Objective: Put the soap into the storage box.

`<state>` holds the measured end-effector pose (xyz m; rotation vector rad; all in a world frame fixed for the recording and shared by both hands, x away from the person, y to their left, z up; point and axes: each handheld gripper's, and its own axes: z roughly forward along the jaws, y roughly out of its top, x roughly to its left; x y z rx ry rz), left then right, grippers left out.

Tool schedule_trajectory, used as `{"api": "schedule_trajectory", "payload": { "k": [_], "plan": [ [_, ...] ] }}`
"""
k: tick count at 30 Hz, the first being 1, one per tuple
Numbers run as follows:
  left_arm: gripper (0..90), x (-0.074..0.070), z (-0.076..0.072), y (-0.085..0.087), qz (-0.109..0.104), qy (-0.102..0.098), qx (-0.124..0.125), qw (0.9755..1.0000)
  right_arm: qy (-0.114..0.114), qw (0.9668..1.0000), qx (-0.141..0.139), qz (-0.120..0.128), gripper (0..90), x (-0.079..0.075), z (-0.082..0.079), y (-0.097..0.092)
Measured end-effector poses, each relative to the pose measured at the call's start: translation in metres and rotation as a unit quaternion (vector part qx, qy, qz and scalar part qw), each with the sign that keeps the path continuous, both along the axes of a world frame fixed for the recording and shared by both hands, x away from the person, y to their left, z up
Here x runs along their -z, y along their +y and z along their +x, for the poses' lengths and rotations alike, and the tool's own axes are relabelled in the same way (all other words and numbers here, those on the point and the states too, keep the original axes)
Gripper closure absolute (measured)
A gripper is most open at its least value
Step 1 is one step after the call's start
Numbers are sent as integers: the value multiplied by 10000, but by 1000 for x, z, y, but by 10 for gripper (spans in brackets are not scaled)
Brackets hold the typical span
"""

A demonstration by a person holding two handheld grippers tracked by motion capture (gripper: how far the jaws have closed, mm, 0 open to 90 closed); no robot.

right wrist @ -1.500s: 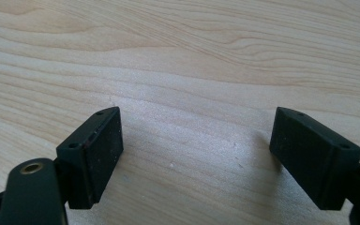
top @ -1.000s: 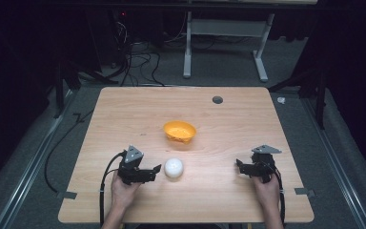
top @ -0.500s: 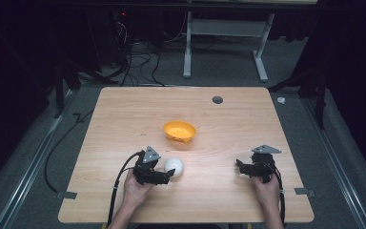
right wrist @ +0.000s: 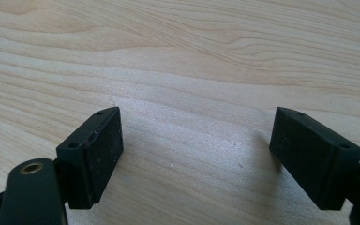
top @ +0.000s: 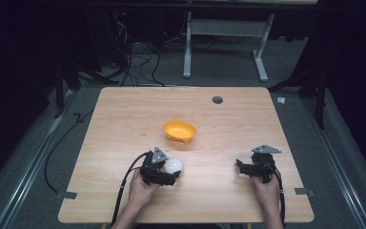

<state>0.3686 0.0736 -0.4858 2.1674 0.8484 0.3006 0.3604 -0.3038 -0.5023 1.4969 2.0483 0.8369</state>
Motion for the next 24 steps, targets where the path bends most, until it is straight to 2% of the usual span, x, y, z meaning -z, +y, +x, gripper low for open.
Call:
{"api": "schedule_trajectory", "payload": {
  "k": [4,19,24],
  "plan": [
    [142,2,-1,-6,112,-52,19,9999,0,10000,0,0,184,0,0,0],
    [162,13,2,-21,432,38,32,9991,-1,10000,-3,0,183,0,0,0],
    [240,12,4,-22,435,89,-74,9990,1,10000,-13,-5,183,0,0,0]
  ]
}}
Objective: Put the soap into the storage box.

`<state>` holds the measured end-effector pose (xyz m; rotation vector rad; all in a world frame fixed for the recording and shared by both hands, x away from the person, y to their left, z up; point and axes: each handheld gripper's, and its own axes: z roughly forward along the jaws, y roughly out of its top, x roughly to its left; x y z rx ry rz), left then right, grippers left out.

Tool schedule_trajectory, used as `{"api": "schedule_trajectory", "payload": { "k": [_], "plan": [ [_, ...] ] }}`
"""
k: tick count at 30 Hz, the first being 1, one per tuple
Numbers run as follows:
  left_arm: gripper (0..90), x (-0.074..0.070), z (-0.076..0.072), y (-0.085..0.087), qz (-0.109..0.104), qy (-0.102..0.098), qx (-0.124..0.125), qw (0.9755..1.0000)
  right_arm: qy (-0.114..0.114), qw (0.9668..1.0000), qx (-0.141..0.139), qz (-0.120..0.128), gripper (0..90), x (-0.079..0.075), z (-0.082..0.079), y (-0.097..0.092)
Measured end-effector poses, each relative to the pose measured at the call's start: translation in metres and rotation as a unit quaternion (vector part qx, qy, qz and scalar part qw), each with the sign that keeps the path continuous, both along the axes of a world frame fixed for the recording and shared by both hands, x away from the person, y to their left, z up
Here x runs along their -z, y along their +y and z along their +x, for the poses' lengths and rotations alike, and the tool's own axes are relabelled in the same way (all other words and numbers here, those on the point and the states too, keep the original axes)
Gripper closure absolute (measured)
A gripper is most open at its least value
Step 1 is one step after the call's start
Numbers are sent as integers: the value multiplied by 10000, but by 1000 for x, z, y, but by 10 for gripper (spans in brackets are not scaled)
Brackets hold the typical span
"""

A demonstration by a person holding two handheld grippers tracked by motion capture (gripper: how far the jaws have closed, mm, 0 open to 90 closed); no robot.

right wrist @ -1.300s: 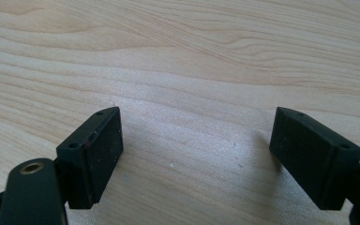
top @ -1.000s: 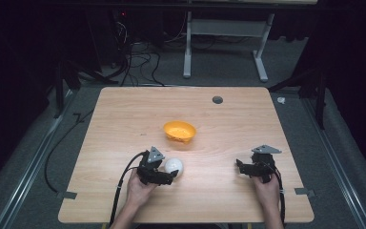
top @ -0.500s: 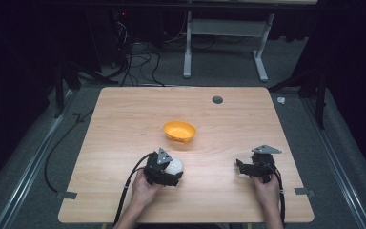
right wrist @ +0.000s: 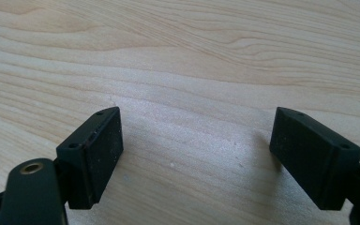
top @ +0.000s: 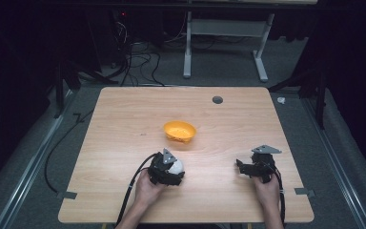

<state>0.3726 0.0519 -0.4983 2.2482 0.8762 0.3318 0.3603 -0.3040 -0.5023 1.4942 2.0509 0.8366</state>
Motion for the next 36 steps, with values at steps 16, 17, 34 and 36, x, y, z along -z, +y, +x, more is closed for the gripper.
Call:
{"api": "schedule_trajectory", "payload": {
  "k": [16,17,34,36],
  "plan": [
    [246,-8,-3,2,-42,-49,109,9999,1,10000,-10,9,183,0,0,0],
    [246,-8,-3,2,-42,-49,109,9999,1,10000,-10,9,183,0,0,0],
    [246,-37,3,9,-372,-30,215,9991,-5,10000,-37,7,183,0,0,0],
    [245,-39,4,10,-415,-21,213,9989,-6,10000,-39,4,182,0,0,0]
  ]
}}
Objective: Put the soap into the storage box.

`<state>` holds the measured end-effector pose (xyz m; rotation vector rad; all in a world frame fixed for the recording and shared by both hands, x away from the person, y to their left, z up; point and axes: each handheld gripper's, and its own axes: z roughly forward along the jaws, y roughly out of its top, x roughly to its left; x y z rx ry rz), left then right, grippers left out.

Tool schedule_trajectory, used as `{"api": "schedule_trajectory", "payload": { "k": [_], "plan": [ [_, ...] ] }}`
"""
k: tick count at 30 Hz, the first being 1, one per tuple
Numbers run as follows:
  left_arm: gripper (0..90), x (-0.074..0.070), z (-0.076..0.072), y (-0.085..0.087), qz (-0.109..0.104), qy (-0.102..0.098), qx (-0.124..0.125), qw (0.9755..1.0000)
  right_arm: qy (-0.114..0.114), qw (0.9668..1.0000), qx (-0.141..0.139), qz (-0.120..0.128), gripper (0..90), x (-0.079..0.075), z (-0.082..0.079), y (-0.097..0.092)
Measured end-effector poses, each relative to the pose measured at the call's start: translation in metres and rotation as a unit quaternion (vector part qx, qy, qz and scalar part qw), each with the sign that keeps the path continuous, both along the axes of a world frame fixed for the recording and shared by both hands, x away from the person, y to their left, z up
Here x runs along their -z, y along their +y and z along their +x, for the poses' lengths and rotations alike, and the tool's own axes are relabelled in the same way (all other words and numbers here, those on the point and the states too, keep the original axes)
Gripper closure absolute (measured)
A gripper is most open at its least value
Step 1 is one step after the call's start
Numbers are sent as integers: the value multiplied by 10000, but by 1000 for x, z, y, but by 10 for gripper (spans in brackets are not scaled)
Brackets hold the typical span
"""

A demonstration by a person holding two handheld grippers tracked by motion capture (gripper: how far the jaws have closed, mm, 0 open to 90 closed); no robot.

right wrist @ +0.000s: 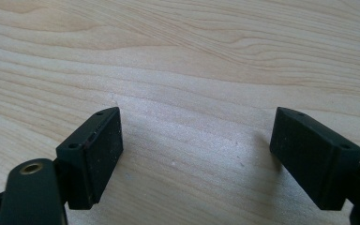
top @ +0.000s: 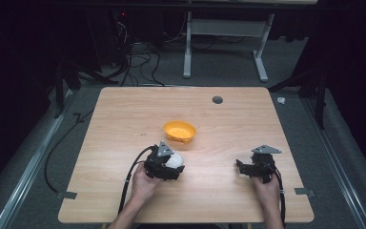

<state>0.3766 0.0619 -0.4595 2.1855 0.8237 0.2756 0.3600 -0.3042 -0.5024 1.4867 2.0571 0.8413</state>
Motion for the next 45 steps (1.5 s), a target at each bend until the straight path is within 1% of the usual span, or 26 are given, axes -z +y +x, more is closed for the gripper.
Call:
{"api": "schedule_trajectory", "payload": {
  "k": [2,4,5,6,8,12,14,20,21,25,26,28,31,34,36,37,38,41,42,45],
  "plan": [
    [245,-3,2,2,-38,17,-12,10000,1,10000,1,0,182,0,0,0],
    [246,-8,5,4,-21,-36,-15,10000,0,10000,1,-1,182,0,0,0],
    [246,-8,5,4,-21,-36,-15,10000,0,10000,1,-1,182,0,0,0],
    [245,-11,7,6,-52,-55,-30,10000,4,10000,10,-1,183,0,0,0],
    [245,-14,9,8,-130,-31,-43,9999,1,10000,2,-1,183,0,0,0],
    [246,-19,12,10,-116,-88,-67,9999,7,10000,9,5,183,0,0,0],
    [246,-23,15,12,-141,-101,-64,9998,7,10000,10,5,183,0,0,0],
    [246,-29,22,12,-65,-165,-94,9998,7,10000,11,6,183,0,0,0],
    [246,-30,23,12,-108,-179,-106,9997,7,10000,11,6,183,0,0,0],
    [246,-36,28,12,-69,-218,-120,9997,7,10000,10,7,183,0,0,0],
    [246,-37,30,12,-100,-248,-140,9995,8,10000,11,8,183,0,0,0],
    [246,-39,32,13,-118,-217,-125,9996,7,10000,9,9,183,0,0,0],
    [245,-41,35,11,17,-257,-125,9996,6,10000,10,10,183,0,0,0],
    [246,-45,37,11,35,-308,-117,9994,8,10000,10,8,183,0,0,0],
    [246,-47,40,12,14,-283,-103,9995,7,10000,10,8,183,0,0,0],
    [246,-48,43,12,34,-305,-122,9995,7,10000,10,8,183,0,0,0],
    [246,-48,43,12,34,-305,-122,9995,7,10000,10,8,183,0,0,0],
    [246,-51,49,12,1,-293,-180,9994,8,10000,10,10,183,0,0,0],
    [246,-52,51,13,-7,-261,-170,9995,7,10000,10,9,183,0,0,0],
    [246,-53,53,12,-8,-254,-198,9995,6,10000,8,12,183,0,0,0]
  ]
}}
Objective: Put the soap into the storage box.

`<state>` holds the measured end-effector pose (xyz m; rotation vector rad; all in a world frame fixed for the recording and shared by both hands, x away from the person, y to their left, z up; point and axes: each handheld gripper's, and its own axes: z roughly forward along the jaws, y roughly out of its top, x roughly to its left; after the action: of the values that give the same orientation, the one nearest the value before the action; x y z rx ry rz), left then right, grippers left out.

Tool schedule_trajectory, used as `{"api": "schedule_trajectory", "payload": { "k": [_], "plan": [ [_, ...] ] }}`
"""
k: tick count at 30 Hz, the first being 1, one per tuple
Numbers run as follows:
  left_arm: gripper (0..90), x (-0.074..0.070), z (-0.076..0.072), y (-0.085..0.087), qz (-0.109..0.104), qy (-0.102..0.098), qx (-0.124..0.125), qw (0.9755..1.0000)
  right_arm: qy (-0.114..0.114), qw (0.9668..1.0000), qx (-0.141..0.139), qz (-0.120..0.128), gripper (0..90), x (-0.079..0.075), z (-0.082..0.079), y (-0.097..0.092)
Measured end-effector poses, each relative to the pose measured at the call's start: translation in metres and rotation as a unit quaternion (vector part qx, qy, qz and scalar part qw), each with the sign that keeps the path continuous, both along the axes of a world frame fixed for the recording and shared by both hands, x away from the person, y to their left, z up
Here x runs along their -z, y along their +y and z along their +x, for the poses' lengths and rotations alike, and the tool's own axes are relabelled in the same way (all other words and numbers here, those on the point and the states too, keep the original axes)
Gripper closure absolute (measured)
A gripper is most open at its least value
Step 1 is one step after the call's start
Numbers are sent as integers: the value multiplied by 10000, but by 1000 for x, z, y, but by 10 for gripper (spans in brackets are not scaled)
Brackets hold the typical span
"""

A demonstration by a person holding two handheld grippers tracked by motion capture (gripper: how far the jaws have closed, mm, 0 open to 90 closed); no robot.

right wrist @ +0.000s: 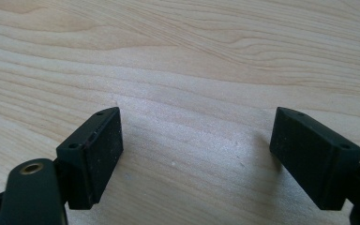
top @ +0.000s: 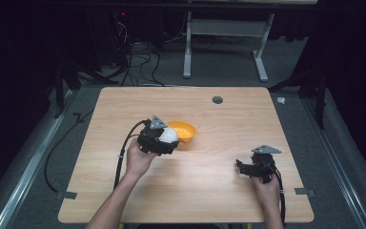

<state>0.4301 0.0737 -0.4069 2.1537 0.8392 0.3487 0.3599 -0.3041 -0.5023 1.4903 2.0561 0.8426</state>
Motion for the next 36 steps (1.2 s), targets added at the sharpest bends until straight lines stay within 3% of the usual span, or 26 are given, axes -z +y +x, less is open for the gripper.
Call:
{"api": "schedule_trajectory", "payload": {
  "k": [16,36],
  "plan": [
    [246,-9,22,-10,17,80,-95,9999,8,10000,14,15,183,0,0,0],
    [246,5,47,-17,-27,403,-436,9982,7,10000,12,18,183,0,0,0]
  ]
}}
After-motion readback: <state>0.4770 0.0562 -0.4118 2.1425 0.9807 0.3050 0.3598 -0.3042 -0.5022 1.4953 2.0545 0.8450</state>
